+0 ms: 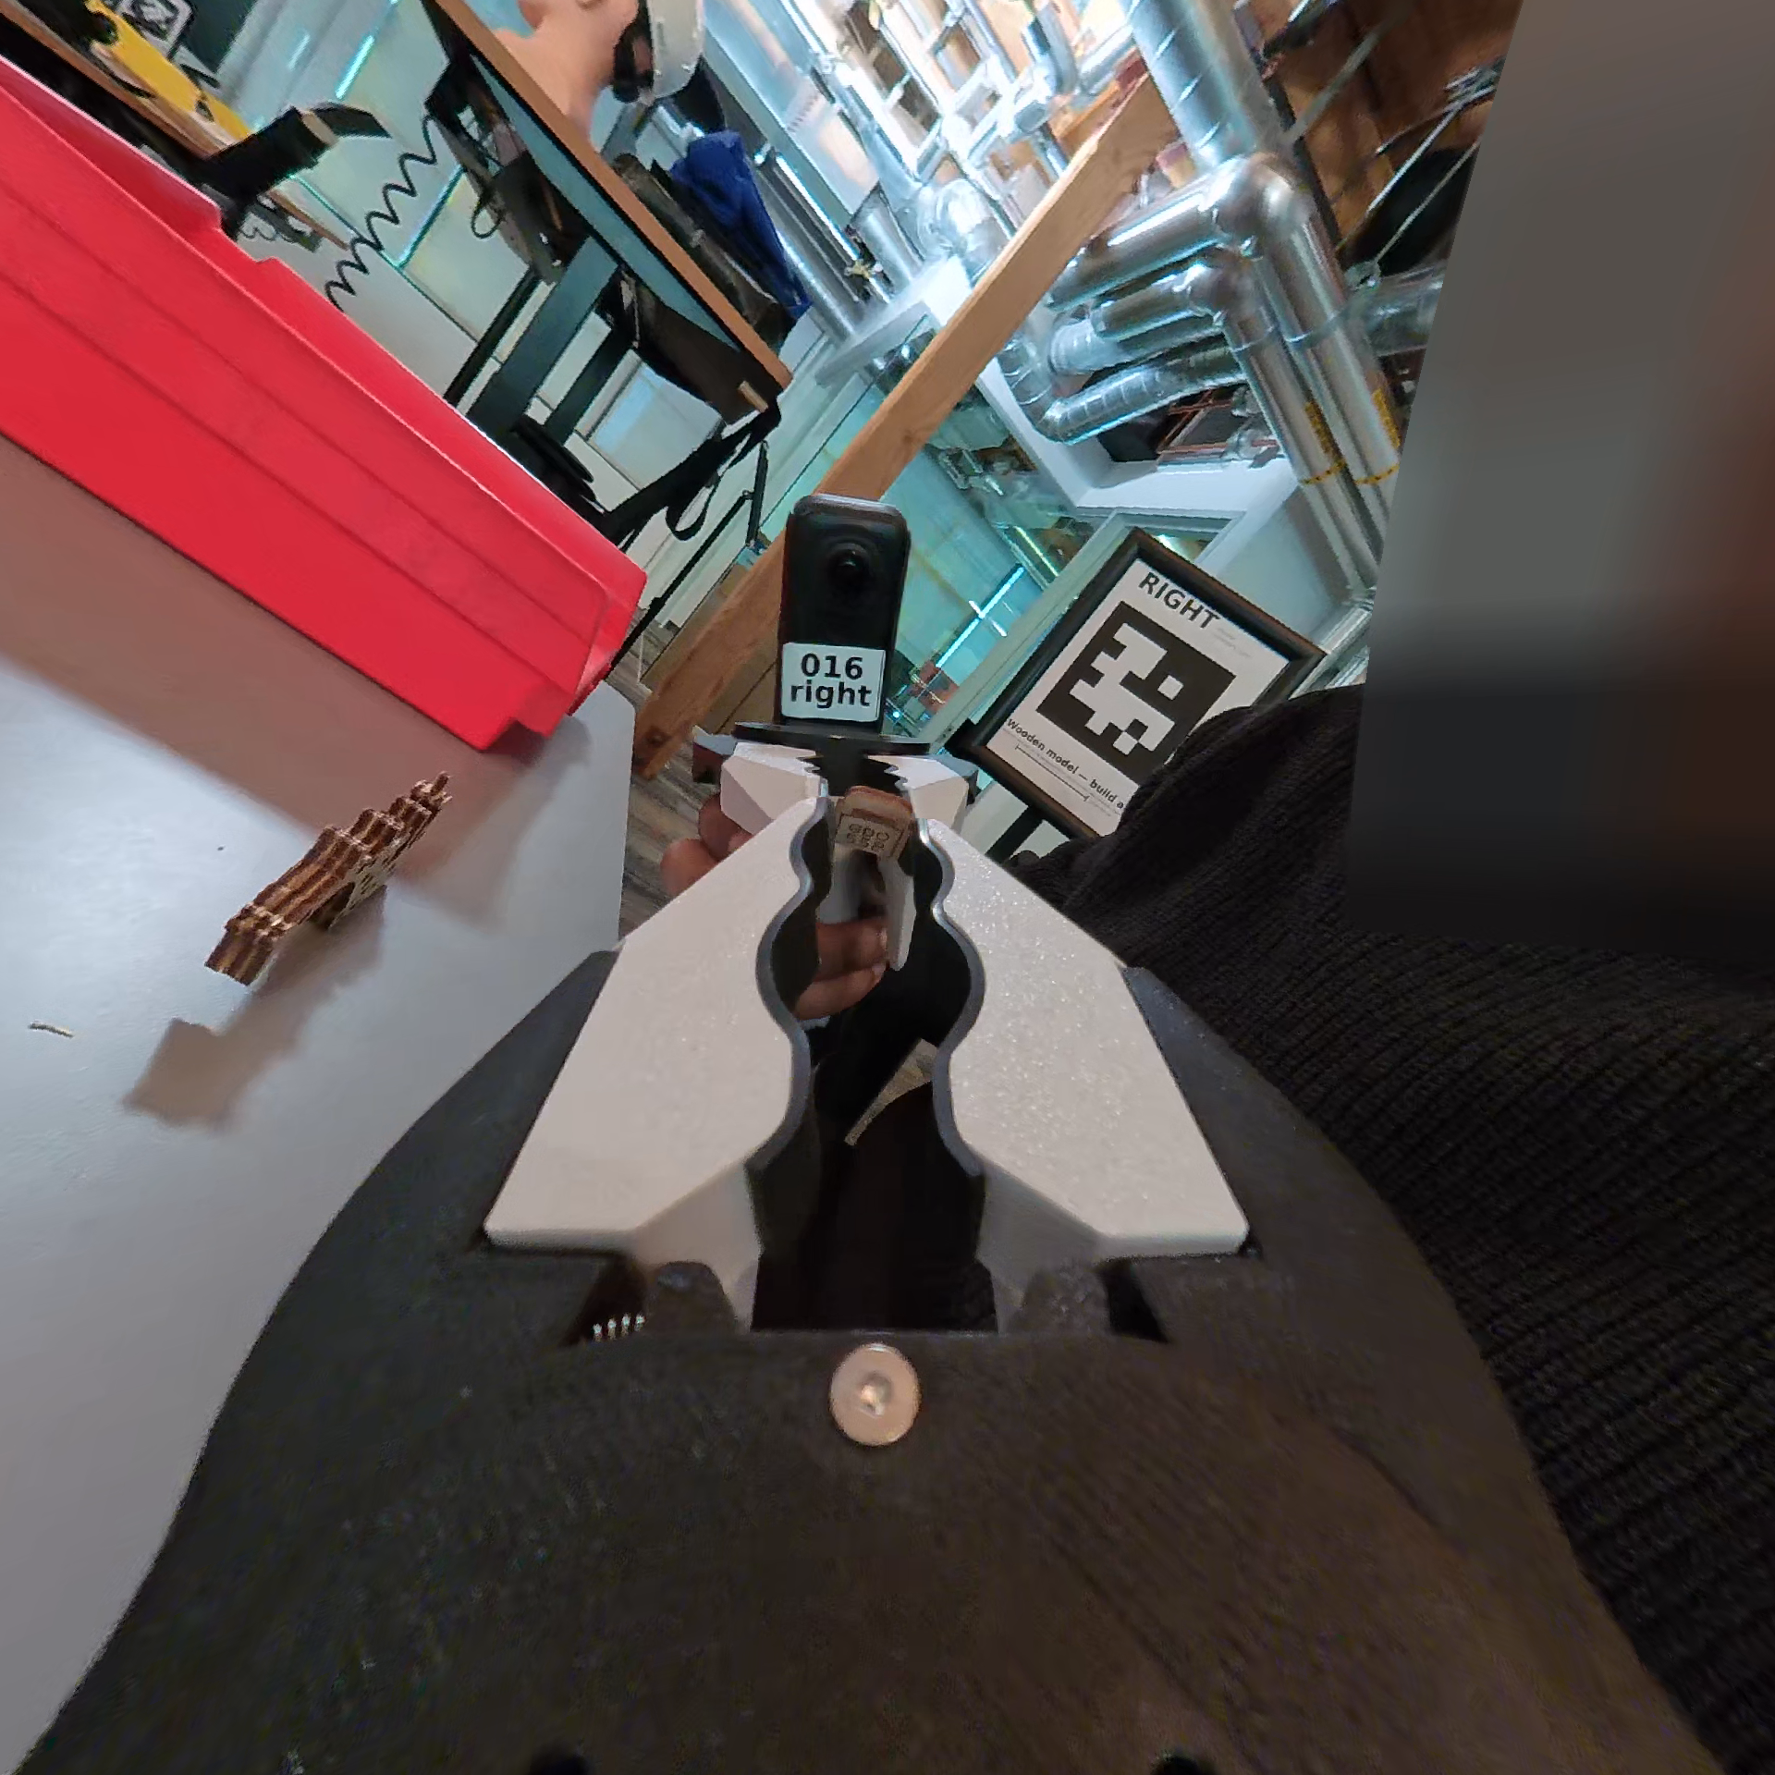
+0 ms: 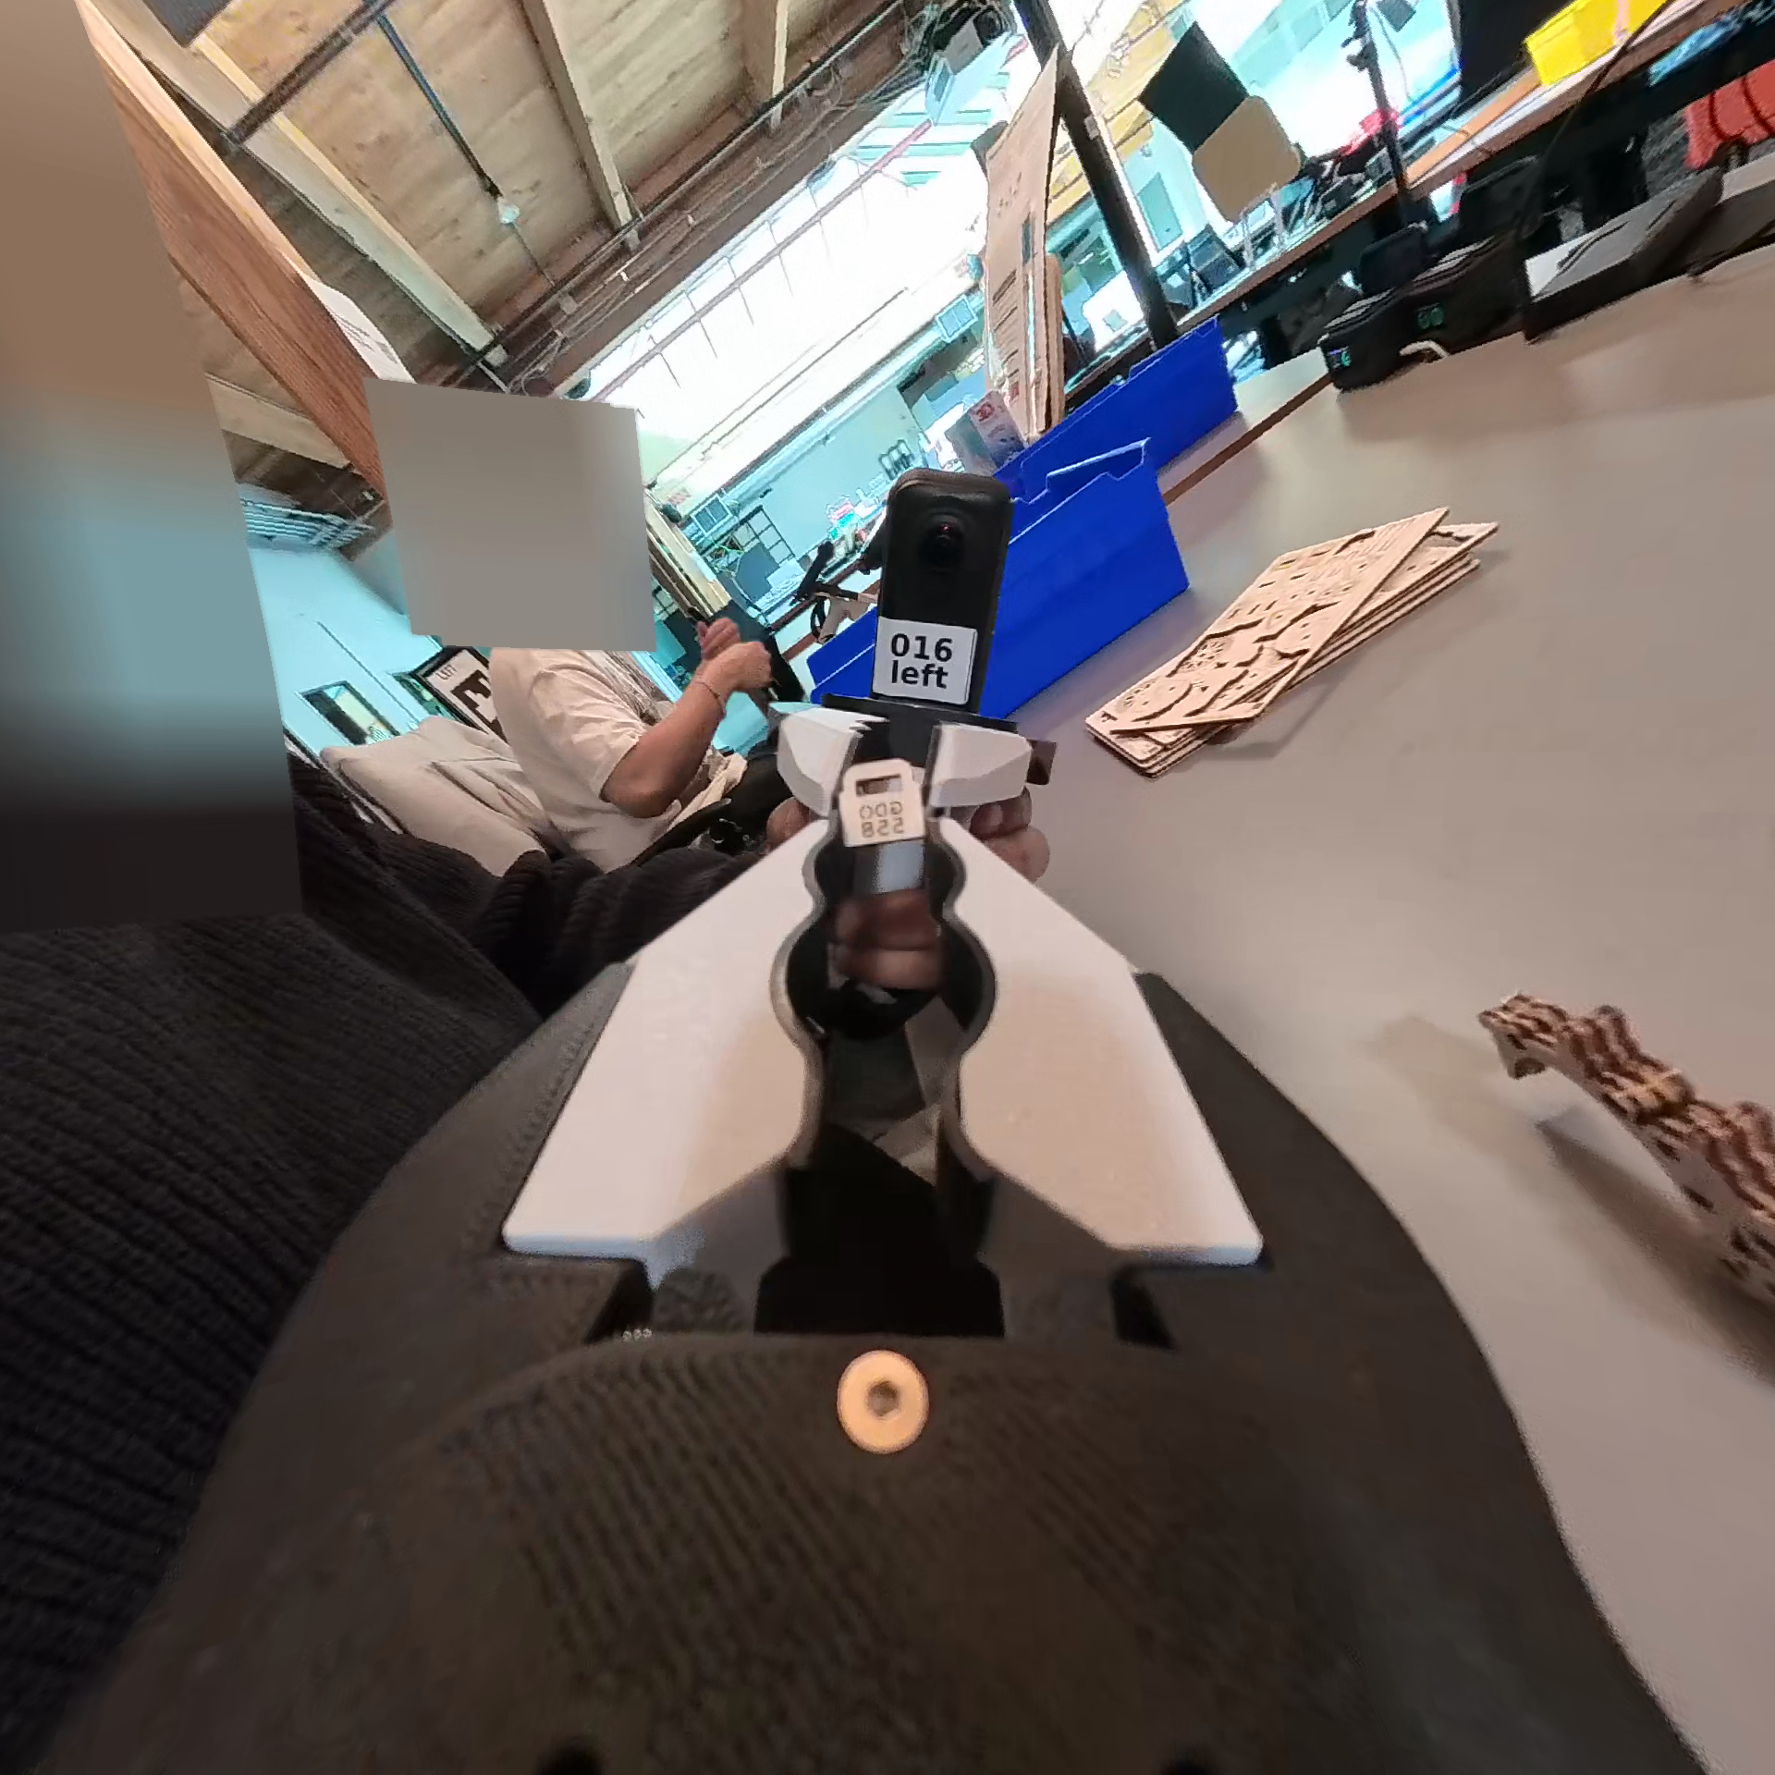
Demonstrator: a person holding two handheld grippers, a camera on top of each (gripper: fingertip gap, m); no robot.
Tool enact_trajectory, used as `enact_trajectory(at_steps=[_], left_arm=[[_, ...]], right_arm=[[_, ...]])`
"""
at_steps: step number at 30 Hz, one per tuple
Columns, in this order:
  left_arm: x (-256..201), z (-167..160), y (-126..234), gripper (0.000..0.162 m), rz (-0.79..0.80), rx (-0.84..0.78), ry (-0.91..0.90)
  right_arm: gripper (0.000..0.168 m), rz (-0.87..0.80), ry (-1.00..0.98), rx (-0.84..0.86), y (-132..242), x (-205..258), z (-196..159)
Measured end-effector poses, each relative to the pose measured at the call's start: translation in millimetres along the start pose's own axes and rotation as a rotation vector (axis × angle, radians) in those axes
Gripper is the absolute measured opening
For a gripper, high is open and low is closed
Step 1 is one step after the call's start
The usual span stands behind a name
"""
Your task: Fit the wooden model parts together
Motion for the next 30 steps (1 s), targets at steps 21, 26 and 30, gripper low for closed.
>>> enact_trajectory(at_steps=[21, 26, 30], left_arm=[[1.7, -2.0, -1.5, 0.013, -0.068, 0.008, 0.078], [1.1, -2.0, -1.9, 0.013, -0.071, 0.007, 0.075], [0.7, -1.9, -1.6, 0.013, -0.072, 0.008, 0.071]], right_arm=[[0.015, 0.05, -0.051, 0.017, -1.2, 1.0, -2.1], [0.015, 0.063, -0.067, 0.016, -1.1, 0.9, -1.9], [0.015, 0.067, -0.069, 0.018, -1.1, 1.0, -2.1]])
Point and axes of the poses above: each gripper's, where its closed fingertips meet, y back along the fingers, z out of its top, x = y × z across the jaws, the point moved 9 cm from there along y, back along the fingers, and after that the axes turned 5 degrees about z, right-handed, at the moved point
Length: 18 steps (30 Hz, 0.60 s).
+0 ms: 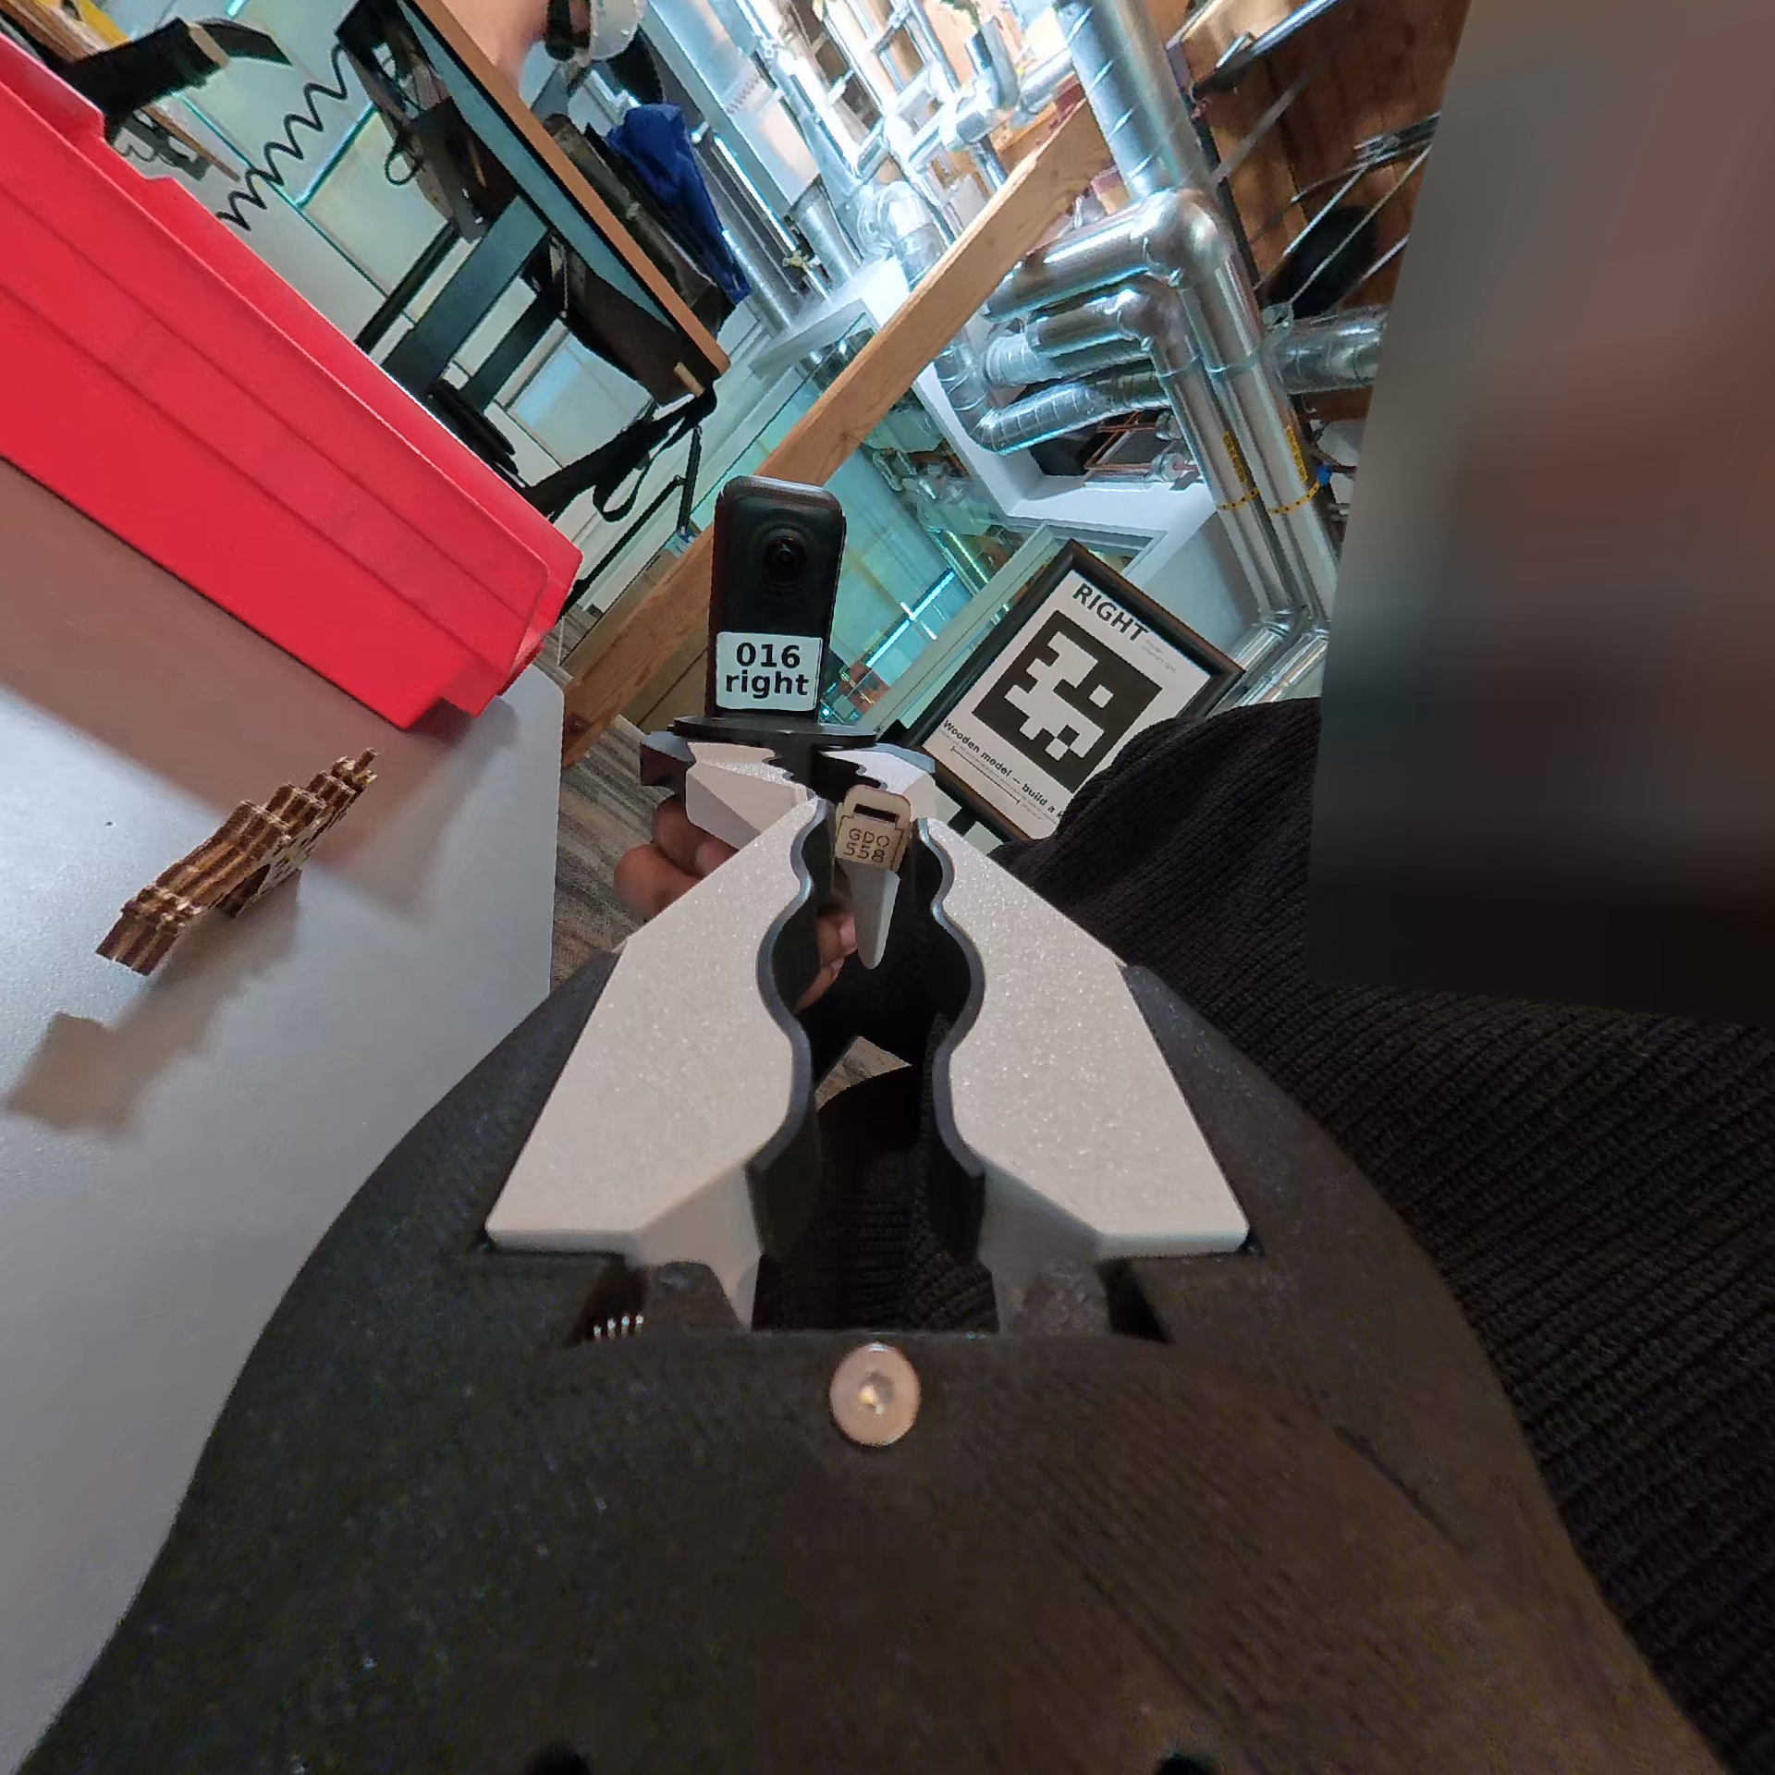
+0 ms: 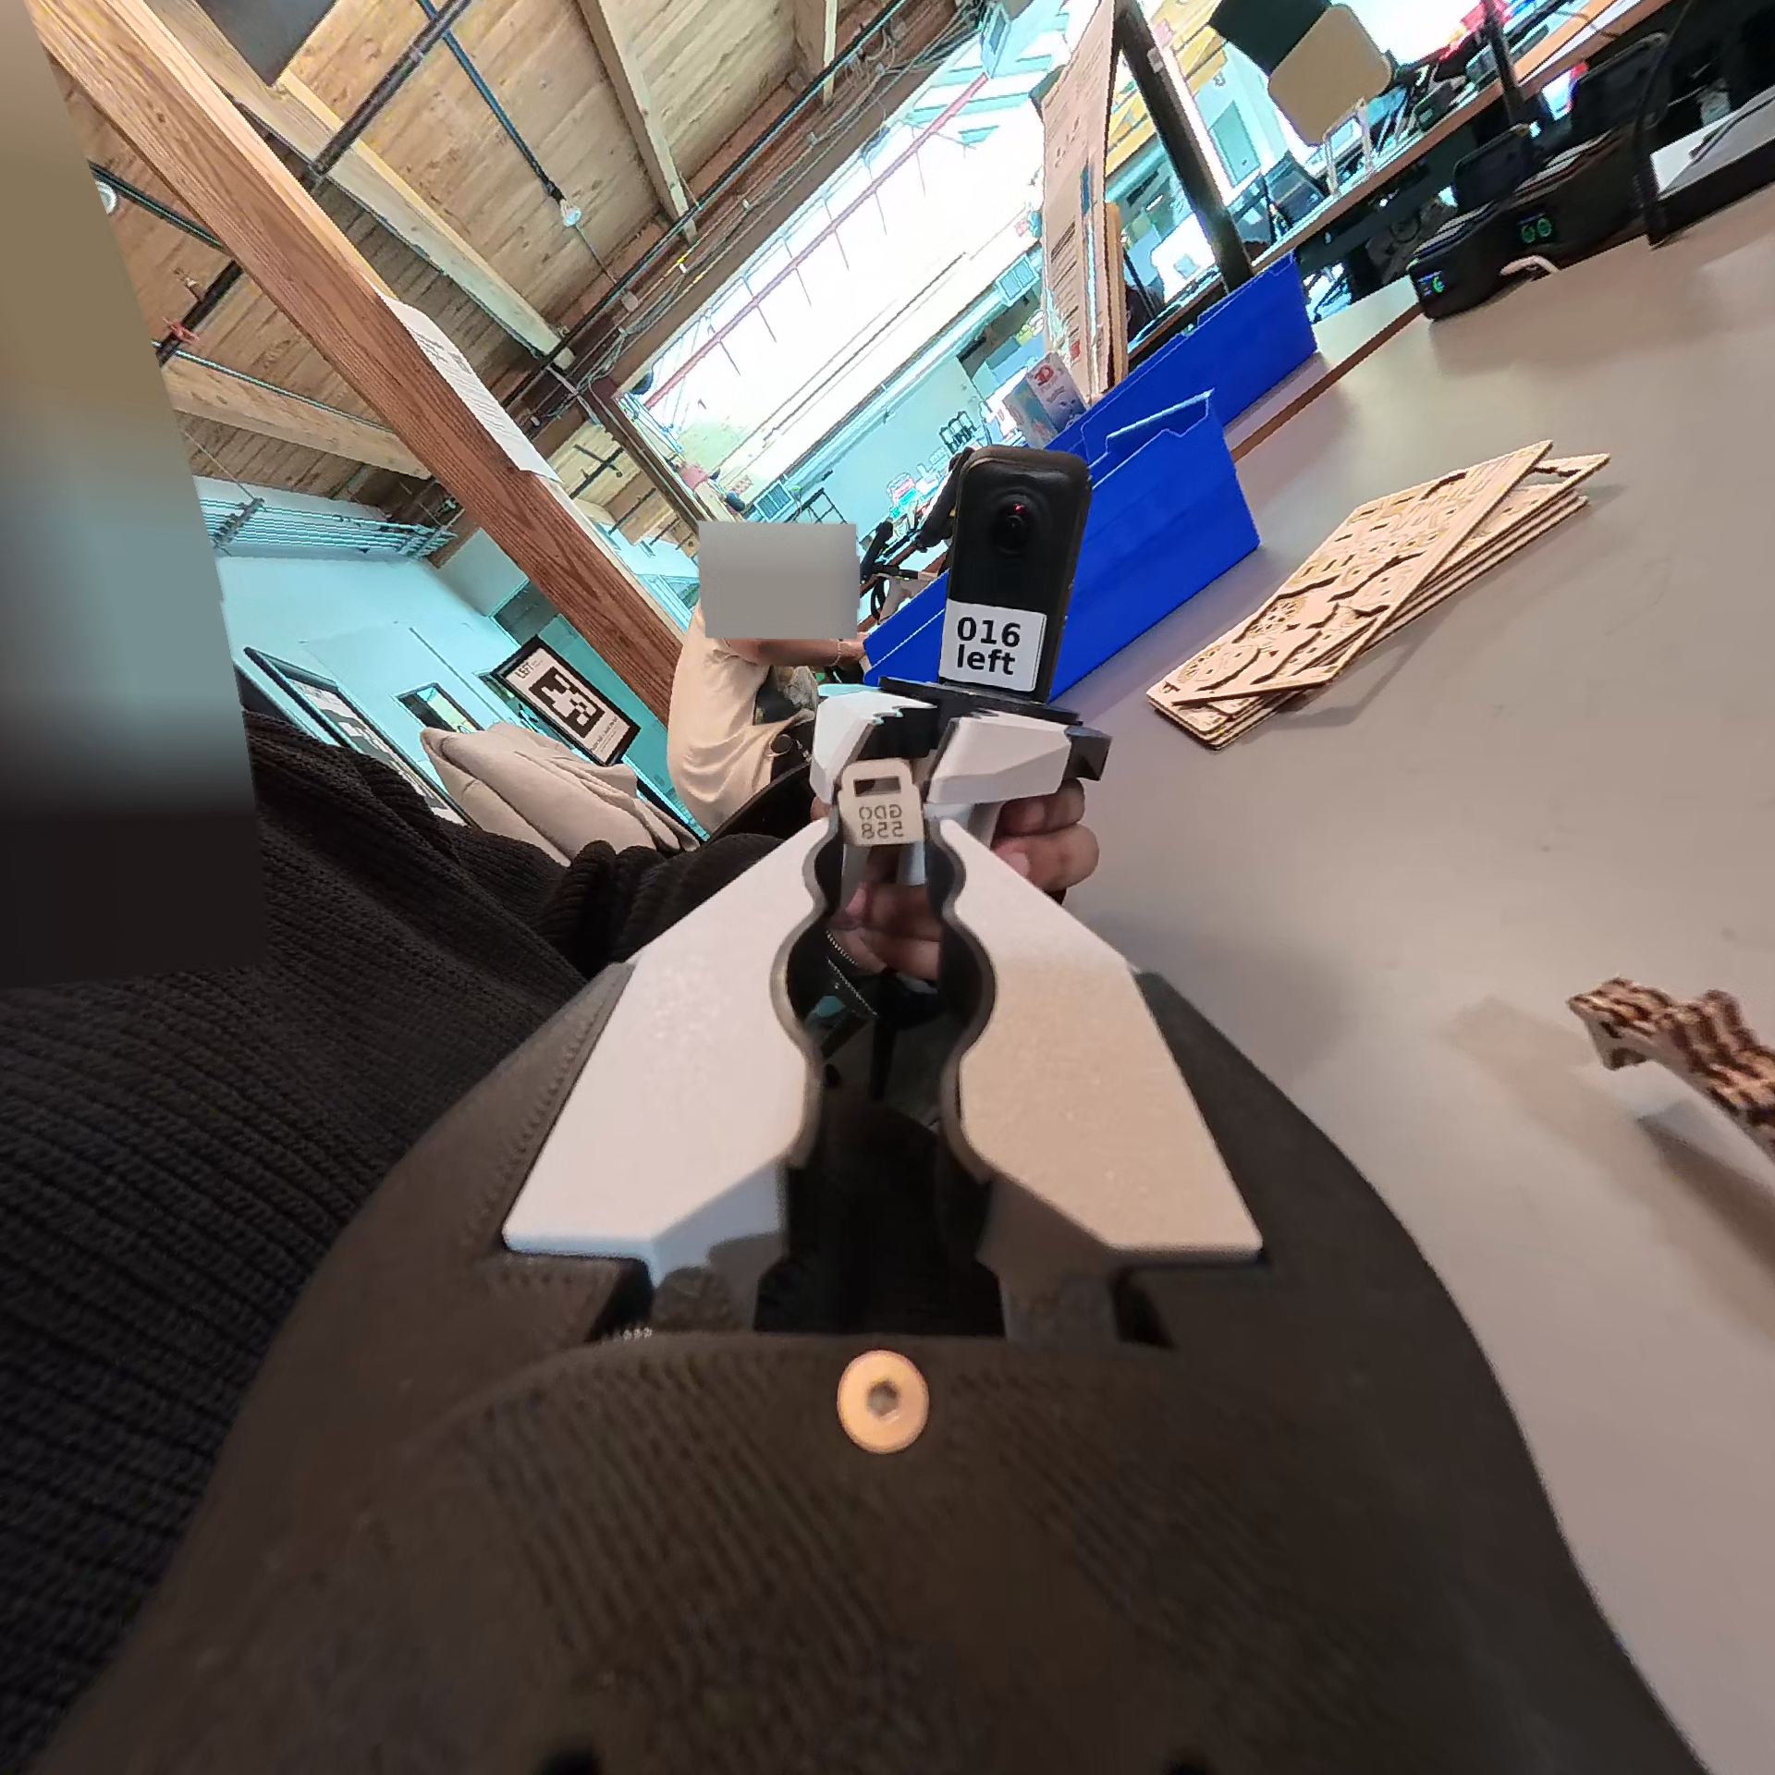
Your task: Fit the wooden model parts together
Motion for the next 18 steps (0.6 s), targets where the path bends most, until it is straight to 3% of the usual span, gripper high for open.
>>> enact_trajectory(at_steps=[18], left_arm=[[1.0, -2.0, -1.7, 0.017, 0.004, 0.028, 0.002]], right_arm=[[0.015, -0.013, 0.0, 0.058, -2.2, -1.9, -3.8]])
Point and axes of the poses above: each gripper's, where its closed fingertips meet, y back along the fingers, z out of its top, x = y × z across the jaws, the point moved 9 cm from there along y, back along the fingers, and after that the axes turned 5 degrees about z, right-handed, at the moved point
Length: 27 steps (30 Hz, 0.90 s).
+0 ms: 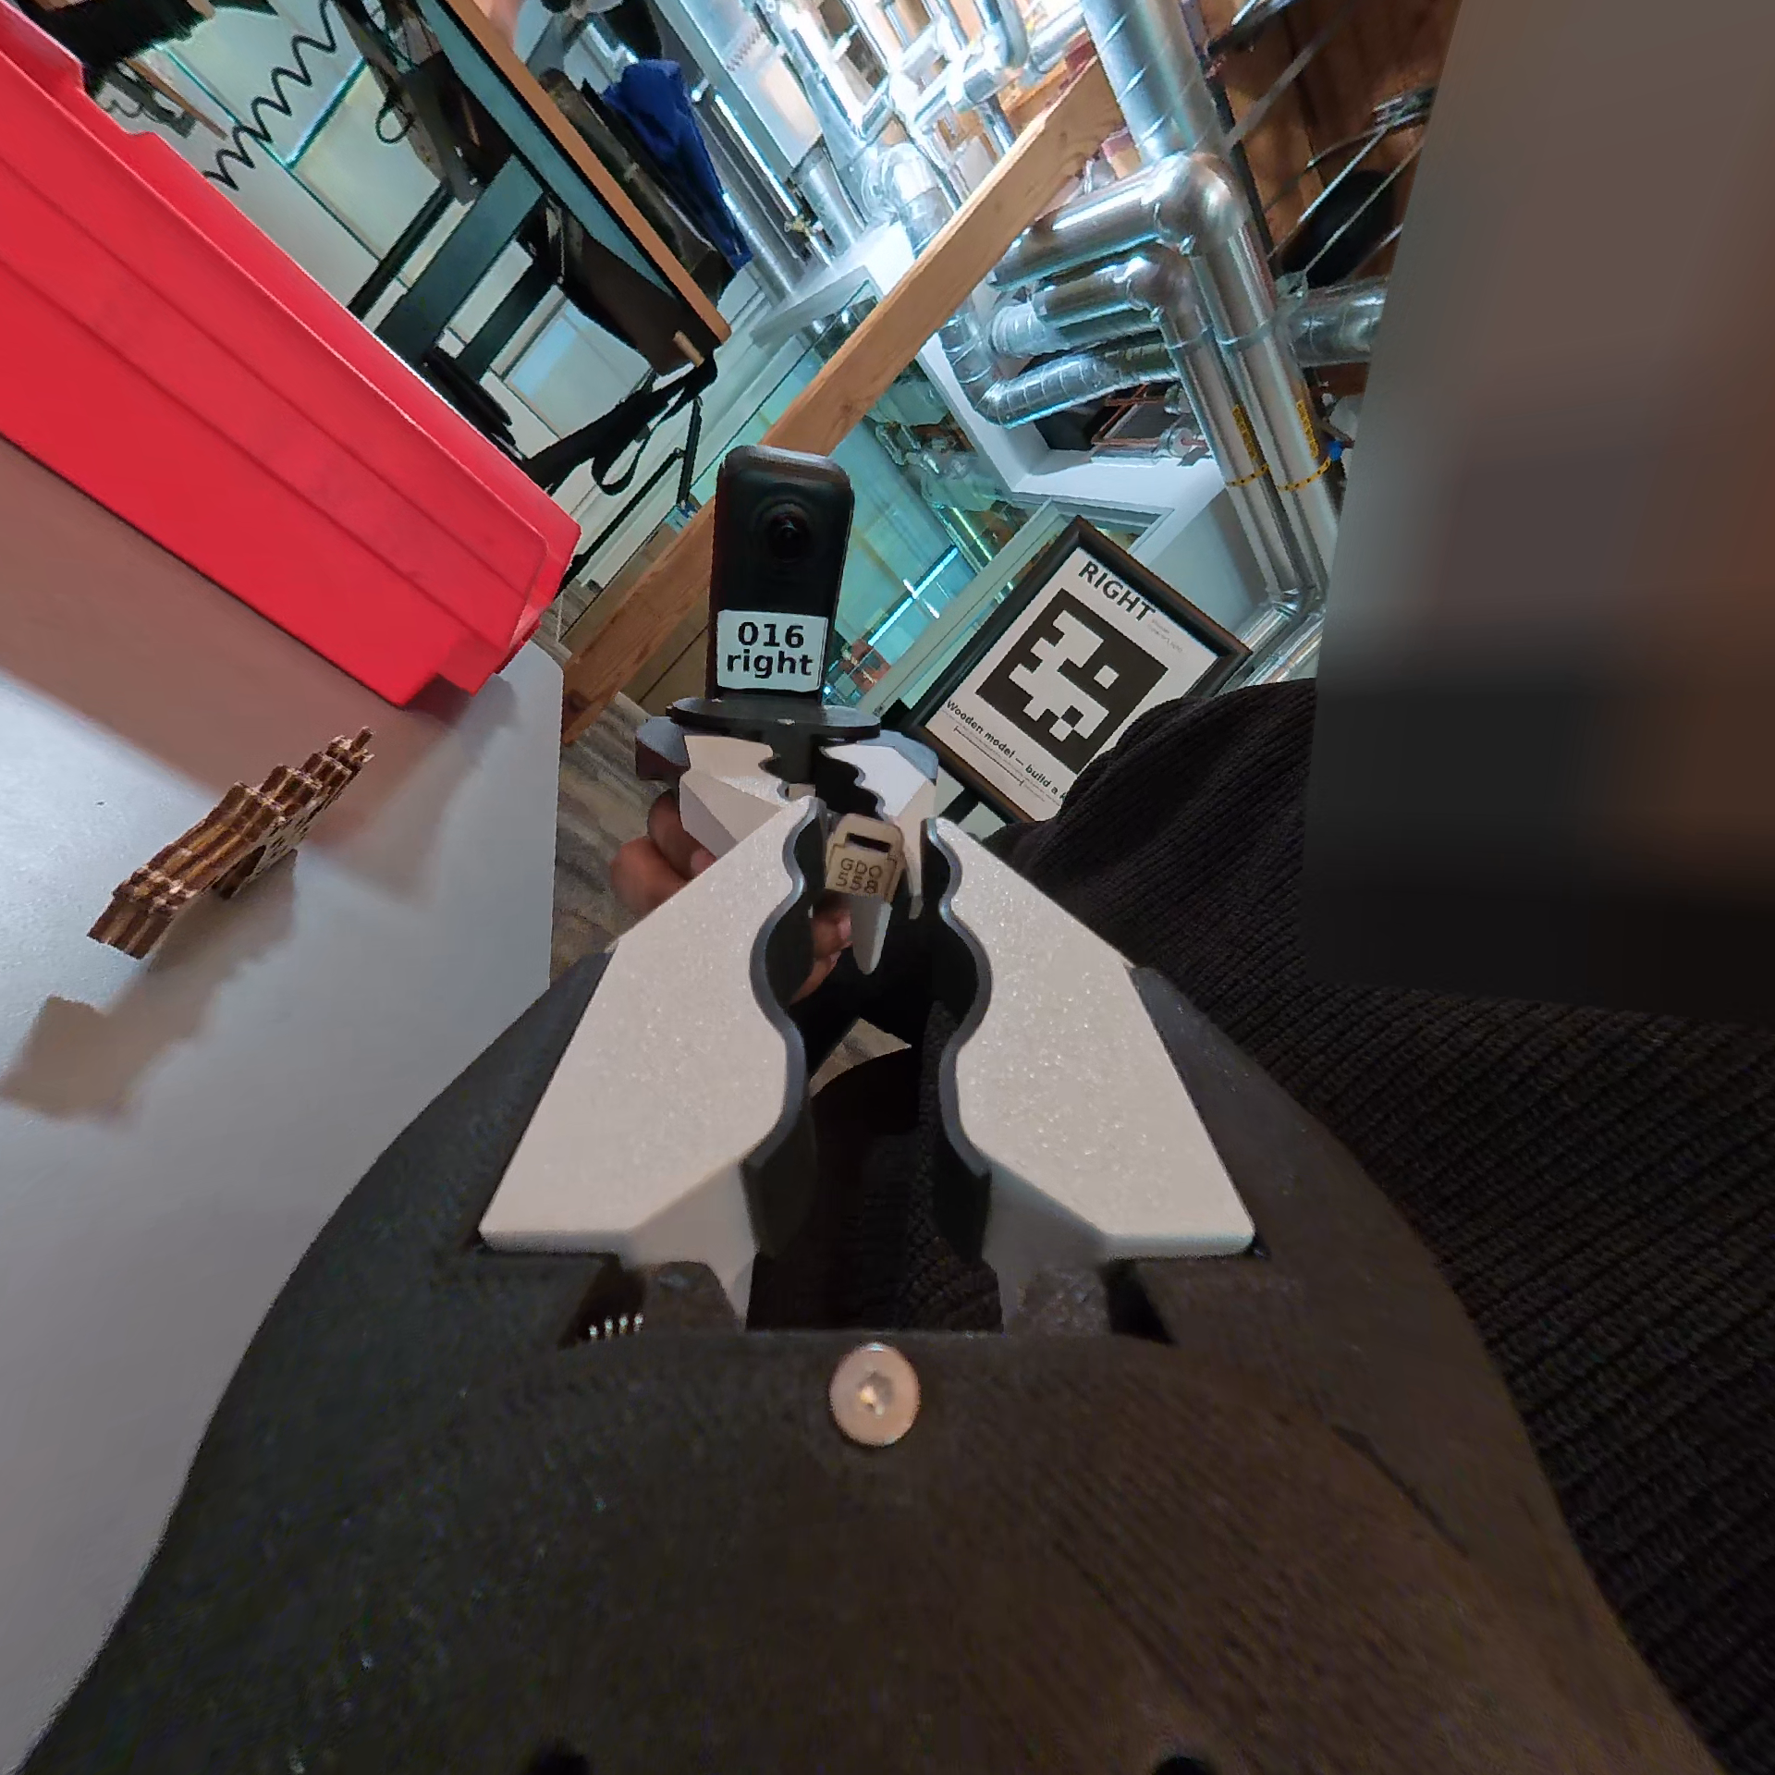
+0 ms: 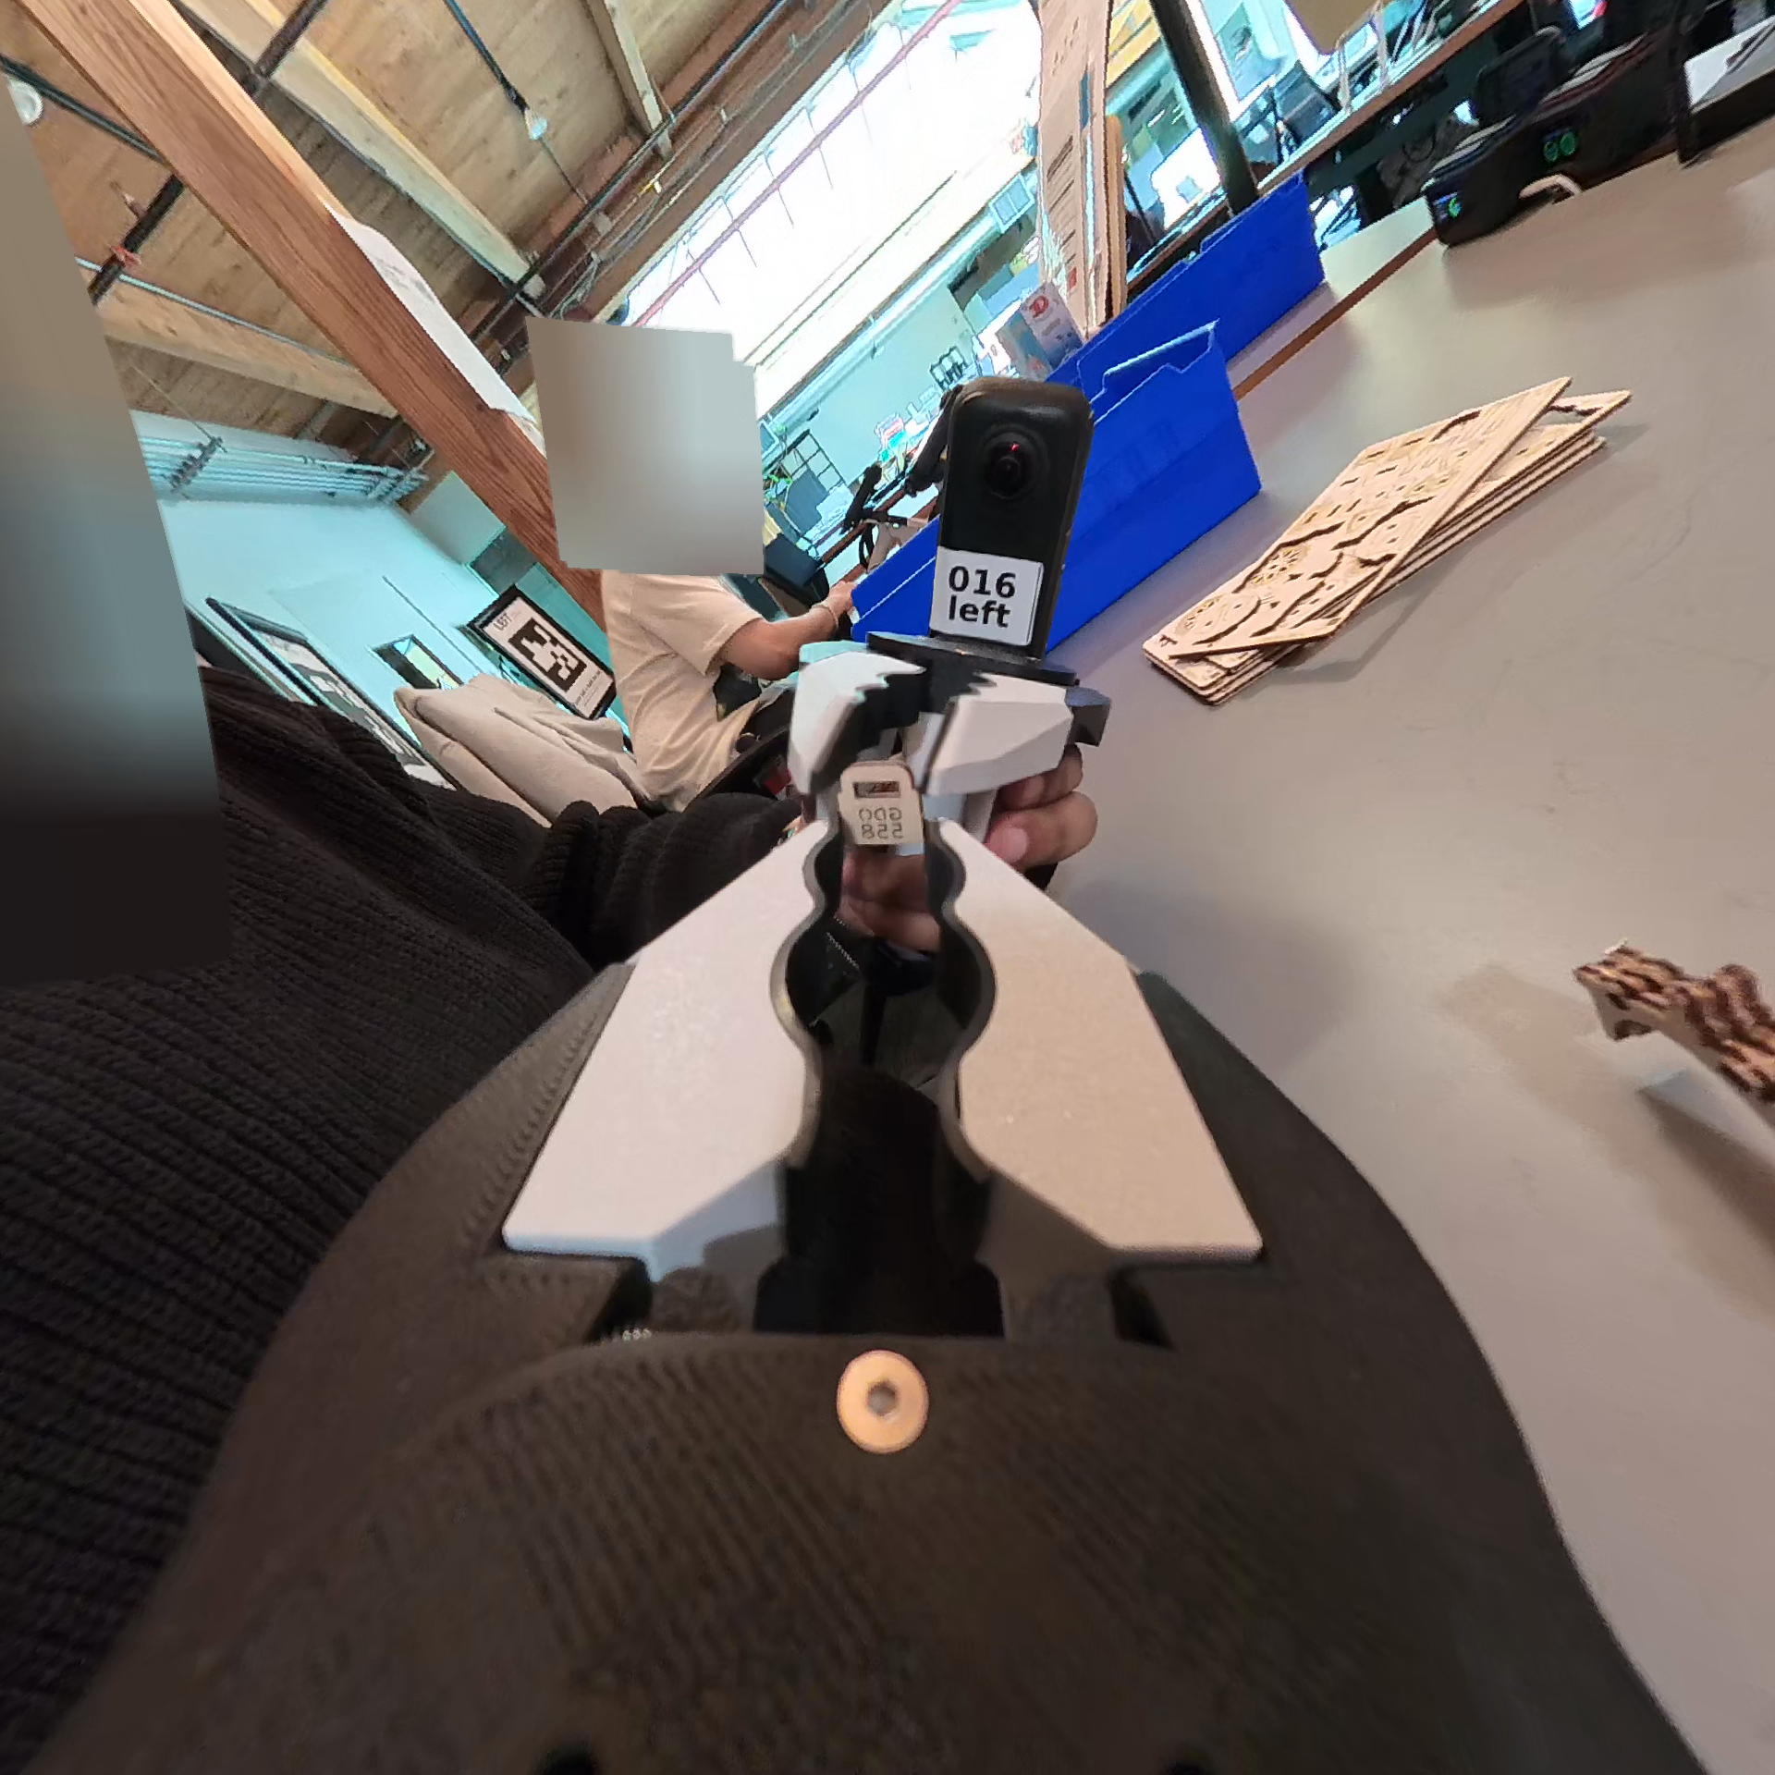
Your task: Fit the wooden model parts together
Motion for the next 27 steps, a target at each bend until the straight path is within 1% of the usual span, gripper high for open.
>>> enact_trajectory(at_steps=[3, 21, 27], left_arm=[[-0.6, -0.7, -0.9, 0.015, 0.007, 0.013, -0.012], [-1.3, -0.5, 0.6, 0.014, -0.014, 0.018, -0.001], [-2.8, 0.3, 1.7, 0.013, -0.004, 0.02, -0.031]], right_arm=[[0.015, 0.002, 0.003, 0.004, -2.1, 0.5, -0.5], [0.015, 0.024, -0.007, 0.0, -3.6, 1.9, 0.2], [0.015, 0.025, -0.016, -0.003, -4.2, 1.5, 0.2]])
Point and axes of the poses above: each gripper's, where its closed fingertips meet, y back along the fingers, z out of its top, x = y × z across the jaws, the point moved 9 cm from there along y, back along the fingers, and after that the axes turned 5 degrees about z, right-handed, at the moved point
